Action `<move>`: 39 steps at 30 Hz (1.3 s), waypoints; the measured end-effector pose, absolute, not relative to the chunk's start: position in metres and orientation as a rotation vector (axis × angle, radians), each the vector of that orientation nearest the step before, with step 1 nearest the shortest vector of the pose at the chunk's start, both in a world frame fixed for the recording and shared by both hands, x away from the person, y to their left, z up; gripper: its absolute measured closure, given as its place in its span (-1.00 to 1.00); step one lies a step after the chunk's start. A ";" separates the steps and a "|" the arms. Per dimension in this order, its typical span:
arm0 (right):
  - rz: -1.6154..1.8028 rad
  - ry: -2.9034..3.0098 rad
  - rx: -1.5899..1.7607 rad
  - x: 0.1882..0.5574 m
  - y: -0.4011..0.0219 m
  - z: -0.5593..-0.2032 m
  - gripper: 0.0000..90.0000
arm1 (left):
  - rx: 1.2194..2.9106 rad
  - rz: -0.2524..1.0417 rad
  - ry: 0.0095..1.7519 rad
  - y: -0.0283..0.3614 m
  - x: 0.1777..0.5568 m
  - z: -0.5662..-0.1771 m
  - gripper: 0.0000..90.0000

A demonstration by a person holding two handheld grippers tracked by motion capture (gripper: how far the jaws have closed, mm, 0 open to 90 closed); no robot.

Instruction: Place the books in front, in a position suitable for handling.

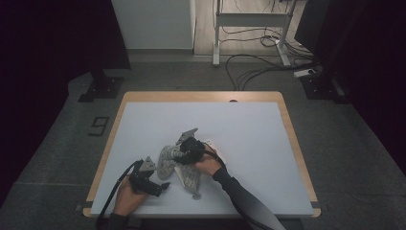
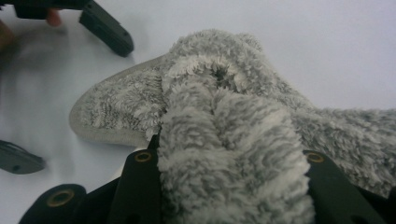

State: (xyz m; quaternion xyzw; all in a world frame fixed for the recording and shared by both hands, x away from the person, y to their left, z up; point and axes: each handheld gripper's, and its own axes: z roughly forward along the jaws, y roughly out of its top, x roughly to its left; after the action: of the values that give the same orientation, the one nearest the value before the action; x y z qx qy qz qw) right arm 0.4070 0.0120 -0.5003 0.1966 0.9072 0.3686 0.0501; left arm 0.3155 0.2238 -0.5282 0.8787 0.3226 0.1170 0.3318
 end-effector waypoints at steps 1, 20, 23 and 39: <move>1.124 2.767 0.594 0.405 0.013 -0.500 0.33 | 2.295 0.305 0.844 0.224 0.315 -0.528 -1.00; 1.170 2.819 0.543 0.393 -0.005 -0.501 0.36 | 2.295 0.305 0.843 0.224 0.315 -0.528 -1.00; 1.171 2.818 0.568 0.395 -0.013 -0.502 0.36 | 2.297 0.303 0.841 0.224 0.316 -0.528 -1.00; 1.115 2.694 0.790 0.424 -0.074 -0.504 0.36 | 2.297 0.304 0.843 0.224 0.316 -0.528 -1.00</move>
State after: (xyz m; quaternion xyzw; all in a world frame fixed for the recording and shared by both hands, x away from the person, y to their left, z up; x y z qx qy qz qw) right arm 0.4237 -0.0739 -0.5041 0.2612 0.8902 0.3684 0.0603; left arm 0.3156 0.2238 -0.5282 0.8788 0.3226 0.1164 0.3318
